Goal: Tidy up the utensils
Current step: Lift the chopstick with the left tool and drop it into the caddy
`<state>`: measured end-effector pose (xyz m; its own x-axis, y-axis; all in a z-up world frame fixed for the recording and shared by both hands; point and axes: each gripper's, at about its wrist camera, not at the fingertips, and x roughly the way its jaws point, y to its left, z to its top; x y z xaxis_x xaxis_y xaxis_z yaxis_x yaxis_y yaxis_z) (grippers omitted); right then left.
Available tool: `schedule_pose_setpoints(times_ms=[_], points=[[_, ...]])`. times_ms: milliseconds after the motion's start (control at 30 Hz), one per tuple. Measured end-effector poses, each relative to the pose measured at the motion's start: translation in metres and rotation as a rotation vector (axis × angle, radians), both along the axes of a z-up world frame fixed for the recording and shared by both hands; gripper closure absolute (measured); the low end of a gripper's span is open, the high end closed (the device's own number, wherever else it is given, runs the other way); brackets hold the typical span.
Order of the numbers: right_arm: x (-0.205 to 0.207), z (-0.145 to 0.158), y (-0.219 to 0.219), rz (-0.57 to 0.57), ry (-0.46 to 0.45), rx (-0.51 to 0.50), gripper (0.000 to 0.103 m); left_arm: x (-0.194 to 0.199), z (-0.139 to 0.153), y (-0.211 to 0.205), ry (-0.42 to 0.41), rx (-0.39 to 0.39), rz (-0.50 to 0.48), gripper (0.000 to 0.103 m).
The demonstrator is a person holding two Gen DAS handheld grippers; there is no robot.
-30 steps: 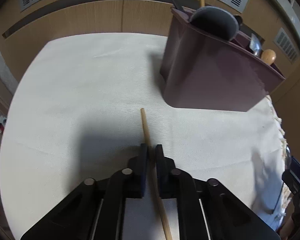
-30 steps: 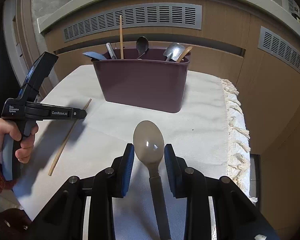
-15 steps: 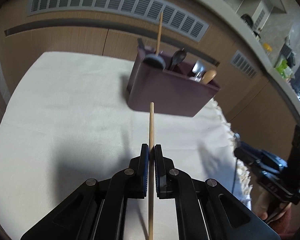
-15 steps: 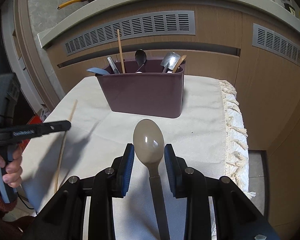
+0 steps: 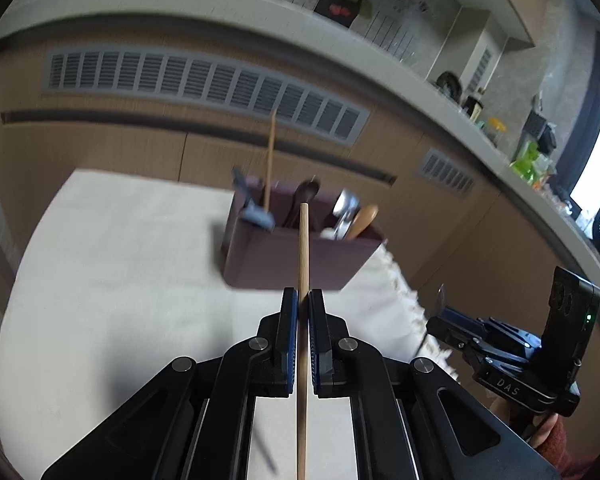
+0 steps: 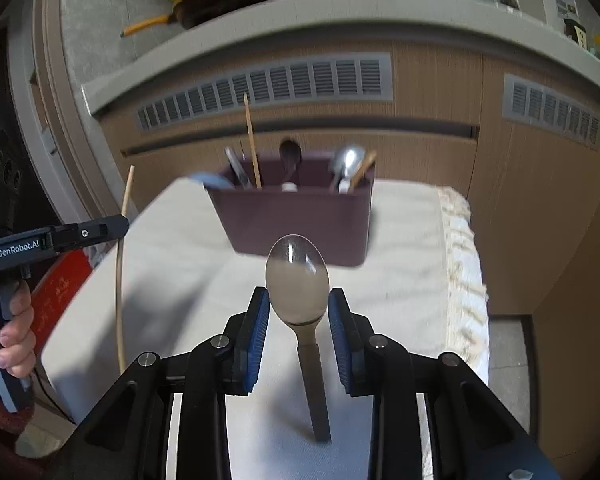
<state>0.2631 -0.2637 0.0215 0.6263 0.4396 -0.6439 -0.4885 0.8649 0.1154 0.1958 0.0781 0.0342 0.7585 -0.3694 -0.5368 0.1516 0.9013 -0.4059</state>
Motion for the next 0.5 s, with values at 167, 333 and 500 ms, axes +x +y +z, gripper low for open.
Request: schedule_pose_setpoints(times_ms=[167, 333, 500], points=[[0.009, 0.061, -0.003, 0.008, -0.109, 0.074, 0.098, 0.003, 0.078, -0.005, -0.201, 0.029, -0.033, 0.098], [0.02, 0.102, 0.006, 0.087, -0.145, 0.046, 0.097, 0.007, 0.108, -0.003, -0.279, 0.057, -0.025, 0.098], [0.031, 0.045, 0.018, 0.205, -0.018, -0.01, 0.064, 0.016, 0.069, 0.016, -0.188, 0.064, 0.03, 0.098]])
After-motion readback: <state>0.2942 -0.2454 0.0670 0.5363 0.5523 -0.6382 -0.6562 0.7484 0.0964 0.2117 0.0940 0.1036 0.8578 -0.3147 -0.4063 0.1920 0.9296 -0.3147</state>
